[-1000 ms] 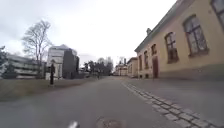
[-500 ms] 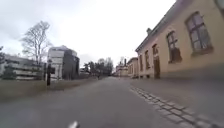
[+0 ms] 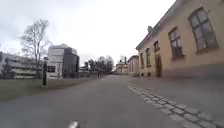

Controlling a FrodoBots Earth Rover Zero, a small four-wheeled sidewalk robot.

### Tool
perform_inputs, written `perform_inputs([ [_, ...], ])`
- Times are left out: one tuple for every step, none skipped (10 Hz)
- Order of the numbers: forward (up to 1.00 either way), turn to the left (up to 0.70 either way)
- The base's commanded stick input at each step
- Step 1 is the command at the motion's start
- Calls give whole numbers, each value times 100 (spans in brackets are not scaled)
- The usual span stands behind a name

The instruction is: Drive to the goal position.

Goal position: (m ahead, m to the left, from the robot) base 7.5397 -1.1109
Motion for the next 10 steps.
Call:
perform_inputs([
  [70,0],
  [70,0],
  [70,0],
  [70,0],
  [70,0],
  [70,0],
  [70,0],
  [70,0],
  [70,0],
  [70,0],
])
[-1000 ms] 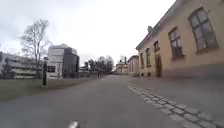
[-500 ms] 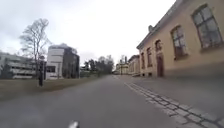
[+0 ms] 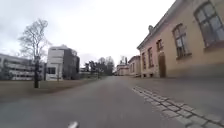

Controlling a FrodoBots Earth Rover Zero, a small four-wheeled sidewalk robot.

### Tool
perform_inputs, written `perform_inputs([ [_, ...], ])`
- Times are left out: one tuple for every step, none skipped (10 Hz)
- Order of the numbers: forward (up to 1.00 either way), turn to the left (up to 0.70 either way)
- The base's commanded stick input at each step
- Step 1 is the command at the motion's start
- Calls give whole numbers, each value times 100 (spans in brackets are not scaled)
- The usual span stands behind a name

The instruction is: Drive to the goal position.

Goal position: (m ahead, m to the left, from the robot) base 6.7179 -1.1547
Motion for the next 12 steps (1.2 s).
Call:
perform_inputs([
  [70,0],
  [70,0],
  [70,0],
  [70,0],
  [70,0],
  [70,0],
  [70,0],
  [70,0],
  [70,0],
  [70,0],
  [70,0],
  [70,0],
])
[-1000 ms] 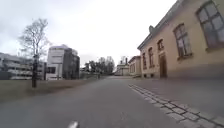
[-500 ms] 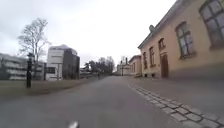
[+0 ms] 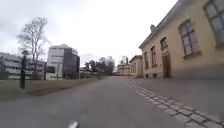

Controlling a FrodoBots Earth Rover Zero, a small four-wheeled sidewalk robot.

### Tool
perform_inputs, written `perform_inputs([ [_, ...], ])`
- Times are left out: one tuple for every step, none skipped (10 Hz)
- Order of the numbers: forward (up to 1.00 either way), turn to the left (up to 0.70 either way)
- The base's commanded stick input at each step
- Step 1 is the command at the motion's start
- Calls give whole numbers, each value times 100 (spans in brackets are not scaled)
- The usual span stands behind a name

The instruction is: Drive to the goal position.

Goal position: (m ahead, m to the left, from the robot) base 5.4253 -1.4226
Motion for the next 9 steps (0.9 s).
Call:
perform_inputs([
  [70,0],
  [70,0],
  [70,0],
  [70,0],
  [70,0],
  [70,0],
  [70,0],
  [70,0],
  [70,0],
])
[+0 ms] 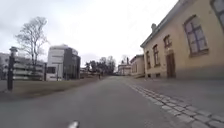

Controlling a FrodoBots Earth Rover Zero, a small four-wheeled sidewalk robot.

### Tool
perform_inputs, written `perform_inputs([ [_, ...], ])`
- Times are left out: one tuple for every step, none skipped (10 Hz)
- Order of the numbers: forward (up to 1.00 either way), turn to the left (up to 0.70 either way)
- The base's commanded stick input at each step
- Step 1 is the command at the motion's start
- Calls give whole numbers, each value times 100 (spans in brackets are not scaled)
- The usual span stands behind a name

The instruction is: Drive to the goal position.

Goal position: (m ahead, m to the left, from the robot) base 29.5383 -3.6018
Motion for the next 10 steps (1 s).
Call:
perform_inputs([
  [70,0],
  [70,0],
  [70,0],
  [70,0],
  [70,0],
  [70,0],
  [70,0],
  [70,0],
  [70,0],
  [70,0],
])
